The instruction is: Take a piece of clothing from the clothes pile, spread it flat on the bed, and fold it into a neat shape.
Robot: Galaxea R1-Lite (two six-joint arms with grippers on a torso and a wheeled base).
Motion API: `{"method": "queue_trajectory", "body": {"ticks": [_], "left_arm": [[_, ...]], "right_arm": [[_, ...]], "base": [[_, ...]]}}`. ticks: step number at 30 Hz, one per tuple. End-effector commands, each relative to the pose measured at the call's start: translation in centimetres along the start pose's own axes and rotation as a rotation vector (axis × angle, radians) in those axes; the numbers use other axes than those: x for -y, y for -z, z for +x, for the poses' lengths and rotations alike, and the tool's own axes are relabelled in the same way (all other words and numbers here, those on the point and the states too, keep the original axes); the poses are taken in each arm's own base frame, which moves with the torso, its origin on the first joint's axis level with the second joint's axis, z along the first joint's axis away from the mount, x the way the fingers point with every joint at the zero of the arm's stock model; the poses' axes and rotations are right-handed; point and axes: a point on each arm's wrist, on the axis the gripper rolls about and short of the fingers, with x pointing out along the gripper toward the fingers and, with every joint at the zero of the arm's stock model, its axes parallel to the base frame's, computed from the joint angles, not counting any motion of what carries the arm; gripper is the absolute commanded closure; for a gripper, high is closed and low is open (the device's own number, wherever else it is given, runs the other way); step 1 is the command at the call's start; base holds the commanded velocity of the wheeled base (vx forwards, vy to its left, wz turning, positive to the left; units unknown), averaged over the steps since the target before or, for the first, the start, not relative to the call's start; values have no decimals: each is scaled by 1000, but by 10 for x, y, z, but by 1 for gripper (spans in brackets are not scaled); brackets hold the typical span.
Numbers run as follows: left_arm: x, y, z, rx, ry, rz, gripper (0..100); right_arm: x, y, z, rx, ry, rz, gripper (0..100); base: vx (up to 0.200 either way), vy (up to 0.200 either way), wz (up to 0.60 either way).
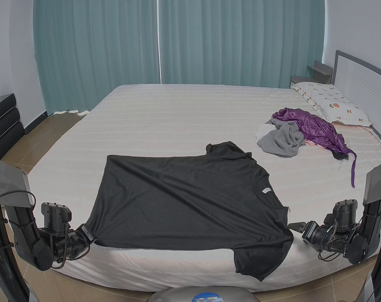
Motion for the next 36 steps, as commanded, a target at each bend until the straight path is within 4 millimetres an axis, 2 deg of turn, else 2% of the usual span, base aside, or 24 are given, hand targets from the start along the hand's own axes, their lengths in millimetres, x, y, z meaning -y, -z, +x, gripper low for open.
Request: {"method": "queue_trajectory", "body": {"ticks": [1,9,20,26,36], "left_arm": [[0,-3,-5,16,5,-2,100],[0,-4,-5,22,8,-3,100],[0,-6,-3,29,10,-6,100],[0,-6,-2,25,9,-6,100],[1,-6,-3,27,11,-7,100]], "right_arm": [[5,7,-2,-36,22,-19,0],[9,19,-8,-151,-21,-110,0],[7,38,8,-196,-101,-293,0],[1,34,4,-193,-158,-313,0],[-17,21,-13,-107,-240,-330,0]], "base": [[0,0,0],[0,0,0],[0,0,0],[0,0,0],[0,0,0]]}}
